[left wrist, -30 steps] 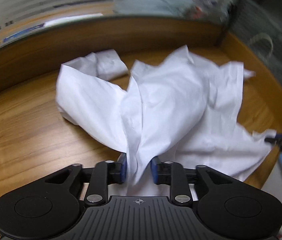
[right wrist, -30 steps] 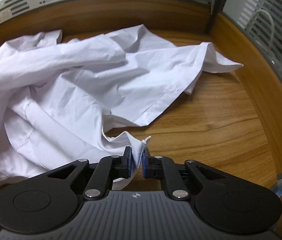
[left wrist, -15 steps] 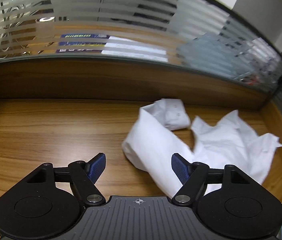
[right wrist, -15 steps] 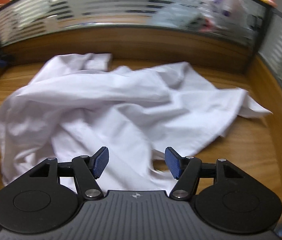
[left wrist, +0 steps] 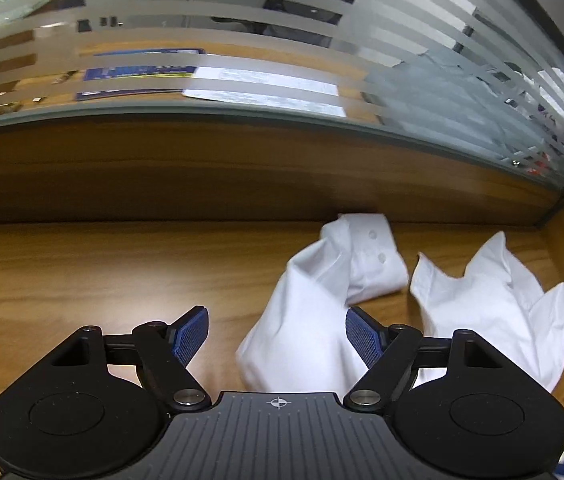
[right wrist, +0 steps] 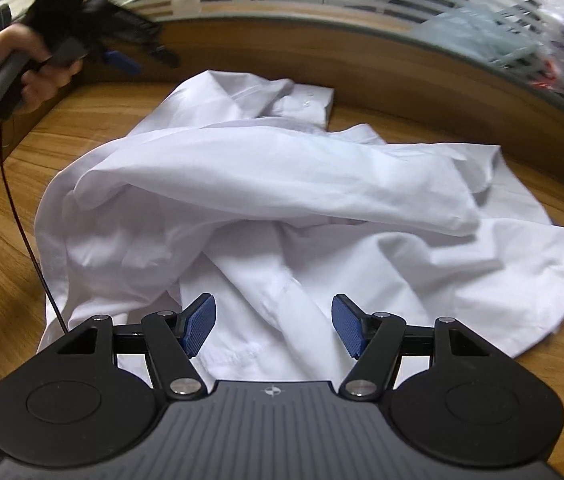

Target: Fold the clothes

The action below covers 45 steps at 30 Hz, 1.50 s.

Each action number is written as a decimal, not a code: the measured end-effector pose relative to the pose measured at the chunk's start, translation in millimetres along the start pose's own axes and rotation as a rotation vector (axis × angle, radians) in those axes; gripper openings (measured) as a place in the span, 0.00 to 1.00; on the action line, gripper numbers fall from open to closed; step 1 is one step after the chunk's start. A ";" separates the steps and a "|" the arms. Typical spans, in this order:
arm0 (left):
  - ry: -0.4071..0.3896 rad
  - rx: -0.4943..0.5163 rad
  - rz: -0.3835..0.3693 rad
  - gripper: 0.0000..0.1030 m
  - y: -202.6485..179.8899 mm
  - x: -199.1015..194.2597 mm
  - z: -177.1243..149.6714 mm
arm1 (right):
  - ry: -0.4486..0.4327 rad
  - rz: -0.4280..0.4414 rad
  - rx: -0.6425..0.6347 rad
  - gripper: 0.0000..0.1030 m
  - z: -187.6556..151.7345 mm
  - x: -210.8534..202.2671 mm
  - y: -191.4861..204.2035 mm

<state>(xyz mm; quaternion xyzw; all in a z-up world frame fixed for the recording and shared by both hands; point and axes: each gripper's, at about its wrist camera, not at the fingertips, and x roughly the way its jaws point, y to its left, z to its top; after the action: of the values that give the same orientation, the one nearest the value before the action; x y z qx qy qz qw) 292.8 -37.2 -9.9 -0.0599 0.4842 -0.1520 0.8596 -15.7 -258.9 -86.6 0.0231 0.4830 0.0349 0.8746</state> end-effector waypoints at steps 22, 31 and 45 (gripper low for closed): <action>0.165 0.071 -0.033 0.09 -17.4 126.5 37.3 | 0.120 0.017 -0.195 0.71 36.0 83.7 38.5; 0.007 -0.065 0.093 0.04 14.8 81.7 26.8 | 0.148 -0.036 -0.128 0.14 29.3 69.4 29.1; -0.060 -0.325 0.296 0.03 110.8 10.0 -23.0 | 0.221 -0.154 0.076 0.04 1.2 28.9 -15.4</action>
<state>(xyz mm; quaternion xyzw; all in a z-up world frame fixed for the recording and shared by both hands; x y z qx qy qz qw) 300.6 65.5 -57.8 -0.1304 0.4800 0.0575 0.8656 1.2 -271.9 -111.5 0.0153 0.5776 -0.0484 0.8148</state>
